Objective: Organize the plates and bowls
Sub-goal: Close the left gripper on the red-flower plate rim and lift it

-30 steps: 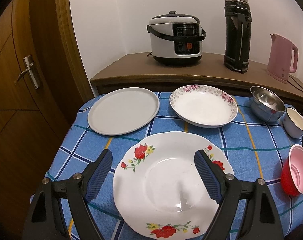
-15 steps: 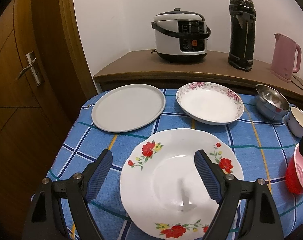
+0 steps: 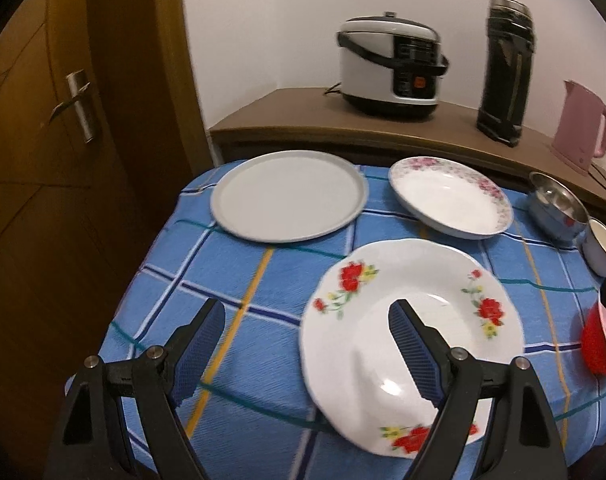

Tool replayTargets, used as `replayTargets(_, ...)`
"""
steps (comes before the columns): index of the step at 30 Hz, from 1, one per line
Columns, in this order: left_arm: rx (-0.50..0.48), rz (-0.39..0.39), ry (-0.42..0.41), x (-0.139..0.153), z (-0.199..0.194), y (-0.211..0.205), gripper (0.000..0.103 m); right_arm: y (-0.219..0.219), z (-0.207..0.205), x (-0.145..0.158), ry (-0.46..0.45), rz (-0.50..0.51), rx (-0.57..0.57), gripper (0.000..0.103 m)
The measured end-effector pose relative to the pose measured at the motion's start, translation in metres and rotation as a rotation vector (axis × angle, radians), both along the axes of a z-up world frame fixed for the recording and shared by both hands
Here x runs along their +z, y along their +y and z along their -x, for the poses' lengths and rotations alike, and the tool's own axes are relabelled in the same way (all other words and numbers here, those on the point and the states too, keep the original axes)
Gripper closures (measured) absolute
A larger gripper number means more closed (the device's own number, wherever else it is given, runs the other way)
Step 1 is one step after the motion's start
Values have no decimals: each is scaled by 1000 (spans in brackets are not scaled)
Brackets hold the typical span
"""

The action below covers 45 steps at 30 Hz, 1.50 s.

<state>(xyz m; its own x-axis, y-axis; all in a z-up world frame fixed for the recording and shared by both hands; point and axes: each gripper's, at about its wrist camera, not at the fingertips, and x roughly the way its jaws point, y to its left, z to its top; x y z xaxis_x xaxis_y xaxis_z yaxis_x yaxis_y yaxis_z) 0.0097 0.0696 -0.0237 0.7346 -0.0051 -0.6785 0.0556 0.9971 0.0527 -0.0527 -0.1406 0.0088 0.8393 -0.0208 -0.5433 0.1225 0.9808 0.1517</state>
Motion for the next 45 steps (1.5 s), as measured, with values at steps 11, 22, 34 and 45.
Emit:
replayTargets(11,-15,13,9,-4,-4,8,17,6,-15,-17,65,-36,59,35)
replayTargets(22,-25,8,26,-12,-10,14,17,11,-25,-24,101,-37,96,51)
replayTargets(34,-33,72,82,-24,-21,21,30,12,-38,-35,136,-74,130,57)
replayTargets(45,-76,66,62,-11,-31,16,30,1,-50,-34,149,-102,119,56)
